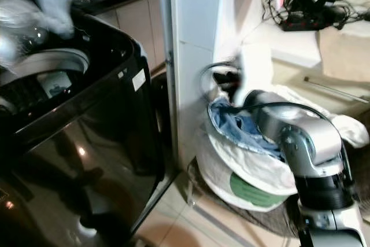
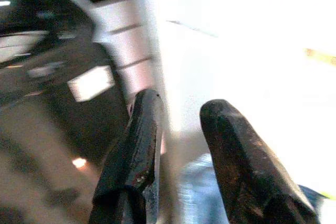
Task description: Clothes washing
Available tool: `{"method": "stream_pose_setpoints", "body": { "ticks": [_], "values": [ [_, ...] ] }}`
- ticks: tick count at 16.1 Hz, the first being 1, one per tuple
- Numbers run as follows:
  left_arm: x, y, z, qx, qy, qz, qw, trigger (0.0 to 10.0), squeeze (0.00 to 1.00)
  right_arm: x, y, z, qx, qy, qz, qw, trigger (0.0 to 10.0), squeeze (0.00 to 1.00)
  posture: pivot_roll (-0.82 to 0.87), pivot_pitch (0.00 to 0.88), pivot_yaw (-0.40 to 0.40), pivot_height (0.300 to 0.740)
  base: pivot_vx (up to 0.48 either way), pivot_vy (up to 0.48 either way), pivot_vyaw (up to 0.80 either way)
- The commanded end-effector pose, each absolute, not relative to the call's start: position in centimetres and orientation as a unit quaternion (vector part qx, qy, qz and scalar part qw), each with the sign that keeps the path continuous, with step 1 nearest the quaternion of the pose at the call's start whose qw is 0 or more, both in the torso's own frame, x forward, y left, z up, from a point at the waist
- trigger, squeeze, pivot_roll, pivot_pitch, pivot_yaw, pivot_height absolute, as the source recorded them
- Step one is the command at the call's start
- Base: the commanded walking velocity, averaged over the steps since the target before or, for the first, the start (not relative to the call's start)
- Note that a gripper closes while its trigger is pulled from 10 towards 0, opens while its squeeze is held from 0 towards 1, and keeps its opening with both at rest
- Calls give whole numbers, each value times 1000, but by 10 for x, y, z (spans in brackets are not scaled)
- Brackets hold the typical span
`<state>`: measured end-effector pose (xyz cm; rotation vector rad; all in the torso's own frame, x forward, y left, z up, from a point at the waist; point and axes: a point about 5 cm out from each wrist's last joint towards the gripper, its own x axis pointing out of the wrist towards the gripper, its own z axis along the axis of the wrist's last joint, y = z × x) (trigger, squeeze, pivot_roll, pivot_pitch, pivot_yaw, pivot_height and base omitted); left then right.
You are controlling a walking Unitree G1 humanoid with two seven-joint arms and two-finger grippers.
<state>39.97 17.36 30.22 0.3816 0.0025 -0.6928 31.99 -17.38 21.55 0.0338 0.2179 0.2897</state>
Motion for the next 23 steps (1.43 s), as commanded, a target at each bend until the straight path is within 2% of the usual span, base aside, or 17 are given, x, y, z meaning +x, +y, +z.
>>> {"method": "stream_pose_setpoints", "body": {
  "ticks": [1, 3, 4, 6, 7, 11, 15, 16, 18, 19, 22, 23],
  "values": [
    [396, 173, 307, 170, -11, -336, 926, 10000, 0, 321, -182, 211, 17, 109, 133, 985, 10000, 1000, -61, 0, 80, 740, 0, 0, 0],
    [381, 135, 266, 119, -38, -383, 915, 10000, 0, 324, -188, 190, 10, 152, 154, 976, 10000, 1000, -61, 0, 76, 740, 0, 0, 0],
    [376, 130, 256, 106, -35, -392, 913, 10000, 0, 322, -186, 186, -10, 164, 173, 971, 10000, 1000, -60, 0, 75, 740, 0, 0, 0],
    [349, 119, 221, 71, -15, -418, 905, 10000, 0, 315, -181, 169, -108, 200, 217, 949, 10000, 1000, -62, 0, 72, 740, 0, 0, 0],
    [342, 118, 215, 65, -9, -422, 904, 10000, 0, 313, -181, 165, -124, 207, 222, 945, 10000, 1000, -62, 0, 72, 740, 0, 0, 0],
    [320, 123, 184, 32, 12, -354, 935, 10000, 0, 304, -182, 141, -167, 233, 254, 924, 10000, 1000, -63, 0, 74, 740, 0, 0, 0],
    [305, 121, 175, 32, 28, -348, 936, 10000, 0, 301, -182, 131, -246, 223, 281, 900, 10000, 1000, -57, 0, 64, 740, 0, 0, 0],
    [301, 118, 173, 34, 40, -356, 933, 10000, 0, 302, -185, 120, -312, 223, 275, 882, 10000, 0, -53, 0, 58, 740, 0, 0, 0],
    [294, 113, 169, 31, 57, -382, 922, 10000, 0, 304, -187, 107, -371, 215, 268, 863, 10000, 0, -52, 0, 54, 740, 0, 0, 0],
    [287, 109, 166, 27, 71, -405, 911, 10000, 0, 304, -188, 96, -419, 203, 271, 843, 10000, 0, -51, 0, 54, 740, 0, 0, 0],
    [281, 108, 164, 29, 67, -416, 906, 10000, 0, 304, -186, 88, -428, 164, 266, 848, 10000, 0, -46, 0, 51, 740, 0, 0, 0],
    [282, 109, 166, 13, 51, -402, 914, 10000, 0, 306, -186, 90, -427, 139, 255, 857, 10000, 0, -45, 0, 50, 740, 0, 0, 0]
  ]
}}
